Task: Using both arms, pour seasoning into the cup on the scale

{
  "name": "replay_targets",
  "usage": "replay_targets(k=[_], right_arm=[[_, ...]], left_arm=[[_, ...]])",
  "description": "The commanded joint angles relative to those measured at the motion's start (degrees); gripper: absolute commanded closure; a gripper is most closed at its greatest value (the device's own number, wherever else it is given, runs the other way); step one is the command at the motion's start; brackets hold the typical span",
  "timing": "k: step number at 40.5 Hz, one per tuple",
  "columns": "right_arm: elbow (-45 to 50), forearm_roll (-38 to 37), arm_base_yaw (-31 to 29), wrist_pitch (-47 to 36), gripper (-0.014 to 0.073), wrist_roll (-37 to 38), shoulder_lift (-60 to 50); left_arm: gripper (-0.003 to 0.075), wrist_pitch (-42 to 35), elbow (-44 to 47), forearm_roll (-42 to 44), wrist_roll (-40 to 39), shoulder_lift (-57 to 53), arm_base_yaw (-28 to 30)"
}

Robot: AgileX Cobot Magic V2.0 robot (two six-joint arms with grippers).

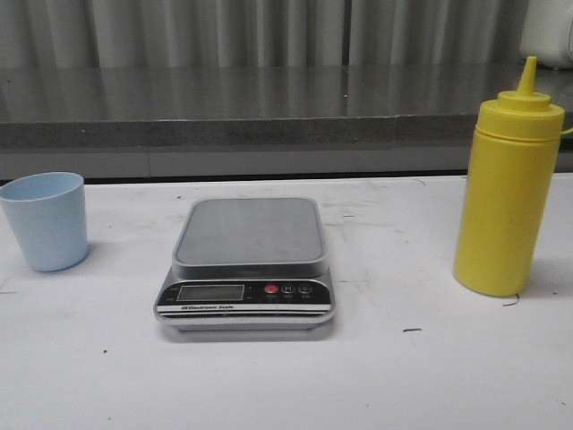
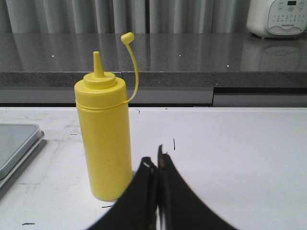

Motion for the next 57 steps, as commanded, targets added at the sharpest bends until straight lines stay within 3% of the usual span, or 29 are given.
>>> replay_targets(k=[1, 31, 39, 48, 57], right_arm=[[-0.22, -0.48, -0.38, -5.03, 0.0662, -0.26, -1.07], [-0.22, -0.48, -0.38, -6.77, 0.0662, -0.26, -1.07], [-3.42, 0.38, -0.32, -3.87, 0.0662, -0.09, -1.07], [-16.48, -0.19, -0.32, 4.58, 0.0662, -0.09, 0.57], [-30.25, -3.26, -0.32, 12.72, 0.0662, -0.14, 9.72]], left_arm=[[0.074, -4.59, 0.74, 0.0, -0.25, -1.29, 0.06], [0.074, -5.39, 0.74, 0.0, -0.25, -1.29, 0.06], [0.074, -7.7, -2.84, -6.1, -0.36, -1.29, 0.06], [0.074, 4.68, -17.44, -6.0, -0.36, -1.0, 0.06], [0.074, 17.6, -31.67, -5.25, -0.36, 5.27, 0.06]])
